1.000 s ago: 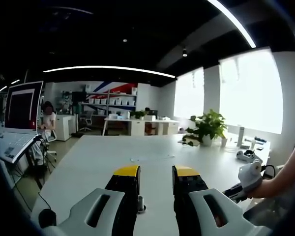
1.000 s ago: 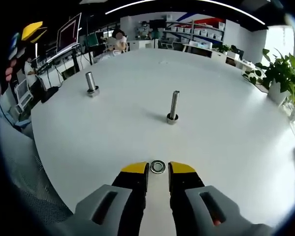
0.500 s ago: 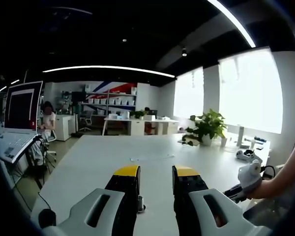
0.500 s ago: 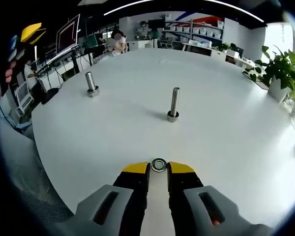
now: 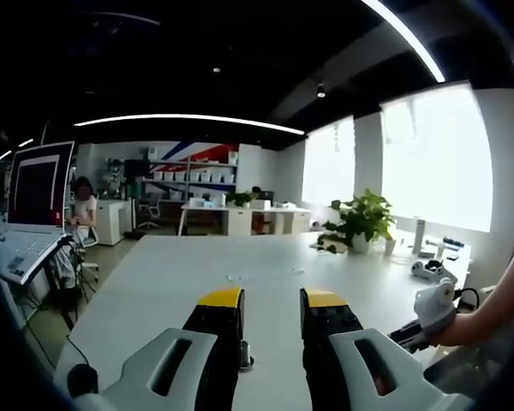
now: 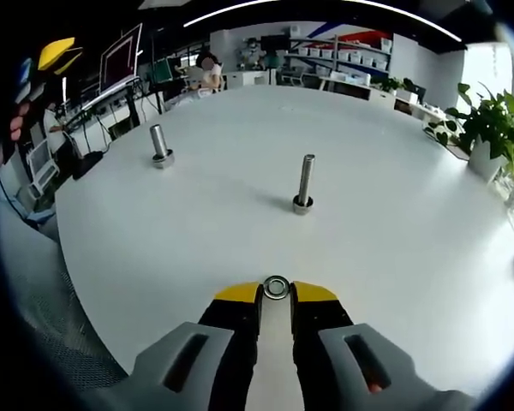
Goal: Place the washer onto the threaded stud by aligning its center hole with the stud, sliding it down to the base, and recovering from edge contact or off-axis alignment until the washer reaches the visible bottom stop.
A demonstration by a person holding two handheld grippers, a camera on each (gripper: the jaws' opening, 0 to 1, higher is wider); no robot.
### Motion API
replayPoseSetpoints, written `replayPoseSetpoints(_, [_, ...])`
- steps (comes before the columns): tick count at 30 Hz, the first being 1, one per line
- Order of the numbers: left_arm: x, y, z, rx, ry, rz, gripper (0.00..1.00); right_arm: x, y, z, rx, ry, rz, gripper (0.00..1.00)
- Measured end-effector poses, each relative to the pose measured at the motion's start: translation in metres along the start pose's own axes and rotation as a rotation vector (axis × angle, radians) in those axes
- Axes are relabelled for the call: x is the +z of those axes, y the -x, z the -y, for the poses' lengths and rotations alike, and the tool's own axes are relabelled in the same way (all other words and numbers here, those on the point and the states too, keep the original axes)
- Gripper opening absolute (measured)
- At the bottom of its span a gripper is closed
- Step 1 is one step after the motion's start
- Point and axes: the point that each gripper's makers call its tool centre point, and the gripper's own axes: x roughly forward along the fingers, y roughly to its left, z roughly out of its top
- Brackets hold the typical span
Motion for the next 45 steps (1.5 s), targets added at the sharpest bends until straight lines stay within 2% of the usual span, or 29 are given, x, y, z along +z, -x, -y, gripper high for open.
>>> replayPoseSetpoints(16, [0.002, 0.000, 0.000, 0.001, 0.004, 0.003, 0.24, 0.018, 0.002, 0.005, -0.010, 0.004, 0.041, 0.15])
replayPoseSetpoints(45, [0.004, 0.000, -0.002, 0.003, 0.012, 0.011, 0.24, 0.092, 0.003, 0.017, -0.032, 0.072, 0.172, 0.15])
